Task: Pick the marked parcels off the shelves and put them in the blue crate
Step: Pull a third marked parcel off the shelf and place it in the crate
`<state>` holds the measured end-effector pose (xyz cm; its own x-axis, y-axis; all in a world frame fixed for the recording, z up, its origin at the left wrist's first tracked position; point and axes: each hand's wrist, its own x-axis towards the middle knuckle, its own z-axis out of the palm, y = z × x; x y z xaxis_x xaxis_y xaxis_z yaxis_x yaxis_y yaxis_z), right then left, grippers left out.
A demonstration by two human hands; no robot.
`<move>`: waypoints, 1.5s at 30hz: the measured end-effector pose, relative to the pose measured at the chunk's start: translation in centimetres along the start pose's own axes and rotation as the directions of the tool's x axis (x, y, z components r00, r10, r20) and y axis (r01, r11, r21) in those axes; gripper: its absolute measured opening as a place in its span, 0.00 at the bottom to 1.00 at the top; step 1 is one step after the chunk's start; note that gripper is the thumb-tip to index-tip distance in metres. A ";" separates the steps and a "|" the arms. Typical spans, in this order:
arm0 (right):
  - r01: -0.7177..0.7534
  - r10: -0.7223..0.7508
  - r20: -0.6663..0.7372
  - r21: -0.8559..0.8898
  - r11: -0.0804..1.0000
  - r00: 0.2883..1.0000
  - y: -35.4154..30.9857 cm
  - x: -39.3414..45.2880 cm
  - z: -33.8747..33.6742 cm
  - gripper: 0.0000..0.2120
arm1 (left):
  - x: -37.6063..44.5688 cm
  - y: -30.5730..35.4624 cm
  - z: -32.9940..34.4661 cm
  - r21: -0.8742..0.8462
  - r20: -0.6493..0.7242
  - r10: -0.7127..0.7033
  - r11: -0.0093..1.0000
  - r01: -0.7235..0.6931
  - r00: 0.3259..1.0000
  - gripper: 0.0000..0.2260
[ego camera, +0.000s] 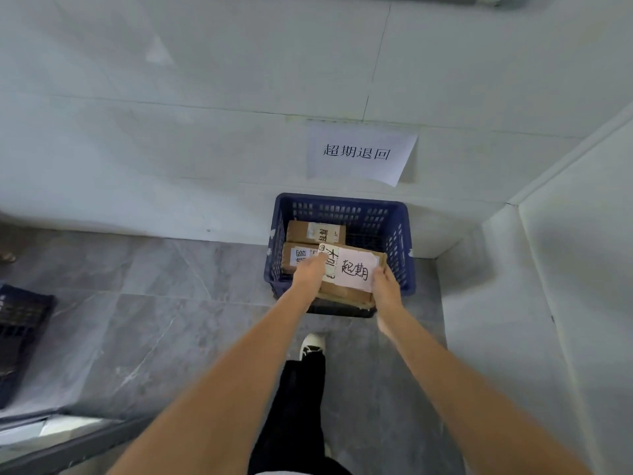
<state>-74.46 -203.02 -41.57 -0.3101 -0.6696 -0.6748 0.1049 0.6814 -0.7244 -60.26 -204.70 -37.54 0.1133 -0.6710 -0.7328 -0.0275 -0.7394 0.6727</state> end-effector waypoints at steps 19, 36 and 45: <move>-0.166 0.166 -0.013 -0.076 0.983 0.986 2.5 23.9 1.8 0.17 | 24.8 -3.5 8.2 0.095 0.110 -0.221 0.973 0.211 0.969 0.26; -0.308 0.305 -0.047 -0.215 0.927 0.951 13.9 37.6 0.5 0.22 | 37.3 -13.4 13.6 0.154 0.129 -0.482 0.873 0.462 0.867 0.28; -0.356 0.348 -0.074 -0.199 0.913 0.935 16.6 41.7 1.2 0.22 | 41.8 -14.9 15.0 0.082 0.136 -0.477 0.879 0.470 0.868 0.24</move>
<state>-84.54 -219.97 -81.86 -0.3229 -0.3668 -0.8725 0.0178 0.9193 -0.3931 -70.06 -222.55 -79.71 -0.0232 -0.2372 -0.9712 -0.0528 -0.9698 0.2381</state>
